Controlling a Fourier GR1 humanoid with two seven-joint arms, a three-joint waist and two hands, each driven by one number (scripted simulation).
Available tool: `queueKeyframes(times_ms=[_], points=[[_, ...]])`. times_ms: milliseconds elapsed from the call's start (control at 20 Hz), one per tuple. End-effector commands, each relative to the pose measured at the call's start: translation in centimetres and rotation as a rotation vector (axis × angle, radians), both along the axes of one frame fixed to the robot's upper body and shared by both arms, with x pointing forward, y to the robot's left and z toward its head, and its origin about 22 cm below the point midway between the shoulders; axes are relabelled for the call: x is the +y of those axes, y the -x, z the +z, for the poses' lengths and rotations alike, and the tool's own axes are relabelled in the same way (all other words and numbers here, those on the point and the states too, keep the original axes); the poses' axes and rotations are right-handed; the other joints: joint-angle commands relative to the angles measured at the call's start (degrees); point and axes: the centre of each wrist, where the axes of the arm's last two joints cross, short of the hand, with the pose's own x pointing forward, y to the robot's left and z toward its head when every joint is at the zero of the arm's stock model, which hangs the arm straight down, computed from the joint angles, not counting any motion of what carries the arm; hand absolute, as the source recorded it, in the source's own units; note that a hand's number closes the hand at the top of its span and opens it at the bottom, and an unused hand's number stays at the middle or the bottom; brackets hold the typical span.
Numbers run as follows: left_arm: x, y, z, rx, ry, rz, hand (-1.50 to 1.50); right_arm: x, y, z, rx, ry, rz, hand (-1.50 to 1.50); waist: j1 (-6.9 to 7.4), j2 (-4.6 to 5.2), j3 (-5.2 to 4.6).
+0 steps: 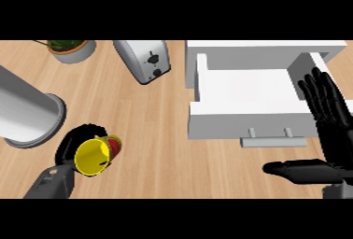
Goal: Pick up the cup, place it into the drawer and close the drawer
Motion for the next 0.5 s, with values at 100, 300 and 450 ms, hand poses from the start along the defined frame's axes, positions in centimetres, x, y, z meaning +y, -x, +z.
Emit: queueKeyframes(times_ms=[100, 300, 450], points=[[-1.6, -0.2, -0.6, -0.192, 0.141, 0.37, 1.5, 0.7, -0.1, 0.0, -0.013, 0.007, -0.002, -1.5, 0.17, 0.11, 0.0], [-1.5, -2.6, 1.4, -0.269, 0.16, 0.345, 1.5, -0.9, -0.1, 0.4, 0.001, 0.012, -0.014, -1.5, 0.17, -0.2, 0.16], [-3.3, -3.8, 2.2, -0.312, 0.178, 0.33, 1.5, -0.9, 1.2, 0.4, -0.016, 0.017, -0.016, -1.5, 0.3, -0.44, 0.23]])
